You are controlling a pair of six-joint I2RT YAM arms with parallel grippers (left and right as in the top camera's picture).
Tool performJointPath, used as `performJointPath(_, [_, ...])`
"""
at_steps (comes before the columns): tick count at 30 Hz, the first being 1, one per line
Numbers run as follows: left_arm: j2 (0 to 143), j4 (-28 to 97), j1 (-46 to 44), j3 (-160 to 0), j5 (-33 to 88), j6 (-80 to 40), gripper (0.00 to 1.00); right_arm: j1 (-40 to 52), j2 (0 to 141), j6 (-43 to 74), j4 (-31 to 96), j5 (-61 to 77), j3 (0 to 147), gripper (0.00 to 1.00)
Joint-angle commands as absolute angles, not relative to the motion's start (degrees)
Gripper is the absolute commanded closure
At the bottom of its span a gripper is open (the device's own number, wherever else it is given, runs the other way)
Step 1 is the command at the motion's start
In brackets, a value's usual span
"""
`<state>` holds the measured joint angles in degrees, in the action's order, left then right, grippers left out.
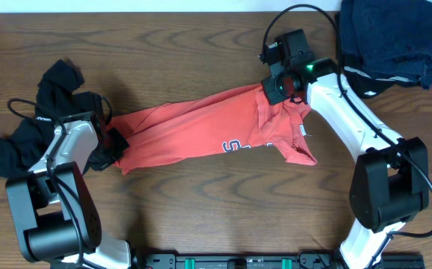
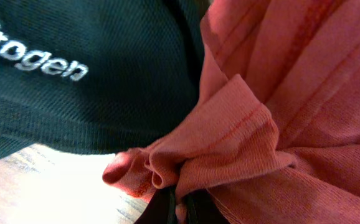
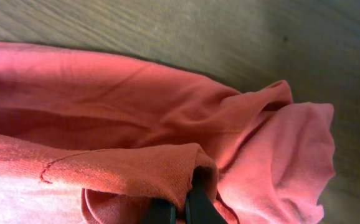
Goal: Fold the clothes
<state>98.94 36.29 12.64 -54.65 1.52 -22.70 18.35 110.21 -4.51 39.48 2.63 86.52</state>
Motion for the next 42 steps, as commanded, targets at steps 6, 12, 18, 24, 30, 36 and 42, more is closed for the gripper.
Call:
performJointPath(6, [100.0,36.1,12.9,-53.9,0.4,-23.4,0.94,17.3,110.1,-6.5,46.9,9.4,87.8,0.29])
performJointPath(12, [100.0,35.9,12.9,-53.9,0.4,-23.4,0.94,17.5,108.7,-6.5,60.3,13.9,89.3,0.13])
performJointPath(18, [100.0,35.8,12.9,-53.9,0.4,-23.4,0.94,20.4,108.3,-6.4,65.2,11.0,88.4,0.32])
performJointPath(24, [100.0,35.9,12.9,-53.9,0.4,-23.4,0.94,25.0,108.3,-2.4,64.8,4.8,87.1,0.37])
performJointPath(30, [100.0,35.8,12.9,-53.9,0.4,-23.4,0.94,29.4,108.3,3.6,62.3,-3.0,83.3,0.44])
performJointPath(36, [100.0,35.9,12.9,-53.8,0.4,-23.4,0.94,30.7,108.3,10.7,55.2,-8.3,77.0,0.55])
performJointPath(42, [100.0,35.9,12.9,-53.8,0.4,-23.1,0.94,30.7,108.3,11.6,48.5,-8.4,73.2,0.55])
